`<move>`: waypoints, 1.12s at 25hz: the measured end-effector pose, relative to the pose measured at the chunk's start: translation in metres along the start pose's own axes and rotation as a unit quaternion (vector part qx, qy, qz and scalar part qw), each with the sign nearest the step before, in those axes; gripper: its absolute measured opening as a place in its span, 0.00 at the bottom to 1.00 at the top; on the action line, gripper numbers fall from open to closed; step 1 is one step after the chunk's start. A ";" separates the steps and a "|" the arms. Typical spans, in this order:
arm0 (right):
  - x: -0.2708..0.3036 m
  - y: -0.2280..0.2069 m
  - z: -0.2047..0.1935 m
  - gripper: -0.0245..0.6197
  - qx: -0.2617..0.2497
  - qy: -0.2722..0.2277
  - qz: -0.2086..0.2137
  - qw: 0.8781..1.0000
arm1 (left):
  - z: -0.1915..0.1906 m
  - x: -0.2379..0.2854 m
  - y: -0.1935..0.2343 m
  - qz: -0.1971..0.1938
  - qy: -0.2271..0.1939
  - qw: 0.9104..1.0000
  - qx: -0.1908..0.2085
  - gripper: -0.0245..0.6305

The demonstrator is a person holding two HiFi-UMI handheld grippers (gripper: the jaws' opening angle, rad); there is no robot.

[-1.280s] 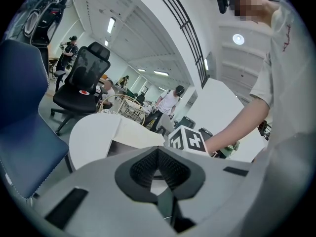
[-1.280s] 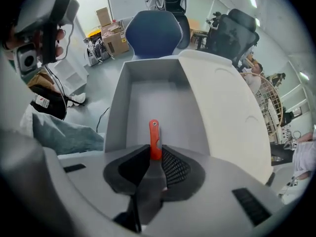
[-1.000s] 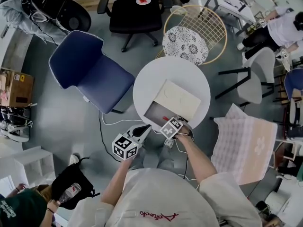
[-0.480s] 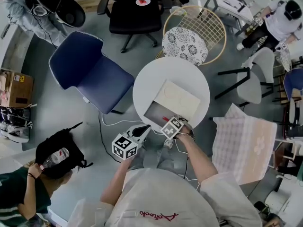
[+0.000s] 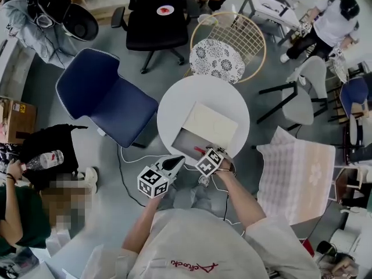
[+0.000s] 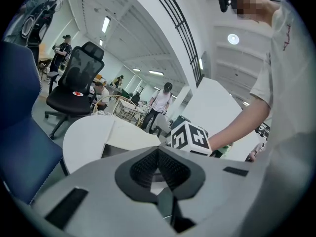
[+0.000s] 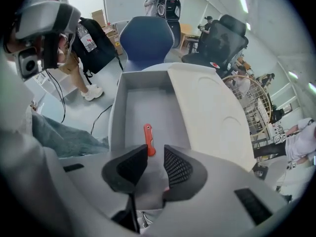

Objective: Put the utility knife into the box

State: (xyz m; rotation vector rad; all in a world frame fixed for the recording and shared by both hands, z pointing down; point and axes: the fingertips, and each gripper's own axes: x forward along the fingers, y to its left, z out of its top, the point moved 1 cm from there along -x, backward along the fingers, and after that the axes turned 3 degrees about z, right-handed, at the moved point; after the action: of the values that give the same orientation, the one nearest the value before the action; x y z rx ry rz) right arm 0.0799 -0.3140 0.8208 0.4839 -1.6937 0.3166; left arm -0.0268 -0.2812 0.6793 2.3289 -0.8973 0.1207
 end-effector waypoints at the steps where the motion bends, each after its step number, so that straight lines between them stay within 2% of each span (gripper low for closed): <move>1: -0.003 0.000 0.001 0.21 0.007 -0.006 -0.005 1.000 | 0.000 0.000 -0.001 -0.005 0.001 1.000 0.001 0.05; 8: -0.026 0.002 0.006 0.08 0.044 -0.041 -0.043 0.997 | 0.007 -0.003 -0.003 -0.041 0.012 0.999 0.015 0.05; 15: -0.043 0.018 0.009 0.06 0.088 -0.064 -0.064 0.992 | 0.012 -0.006 -0.002 -0.084 0.035 0.995 0.042 0.05; 20: -0.056 0.018 0.010 0.06 0.141 -0.101 -0.087 0.981 | 0.010 0.000 -0.002 -0.105 0.046 0.992 0.057 0.05; 24: -0.074 0.018 0.007 0.06 0.213 -0.154 -0.088 0.961 | 0.001 0.000 -0.013 -0.109 0.054 0.991 0.063 0.05; 26: -0.088 0.016 0.005 0.06 0.252 -0.195 -0.089 0.944 | -0.001 0.001 -0.022 -0.112 0.057 0.989 0.071 0.05; 28: -0.103 0.017 0.001 0.06 0.289 -0.244 -0.091 0.921 | -0.005 0.000 -0.033 -0.115 0.058 0.989 0.079 0.05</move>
State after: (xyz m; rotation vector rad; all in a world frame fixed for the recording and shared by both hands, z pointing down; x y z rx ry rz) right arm 0.0838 -0.2858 0.7205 1.2341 -2.0066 0.6004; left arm -0.0055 -0.2601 0.6657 2.5253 -0.5754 0.2350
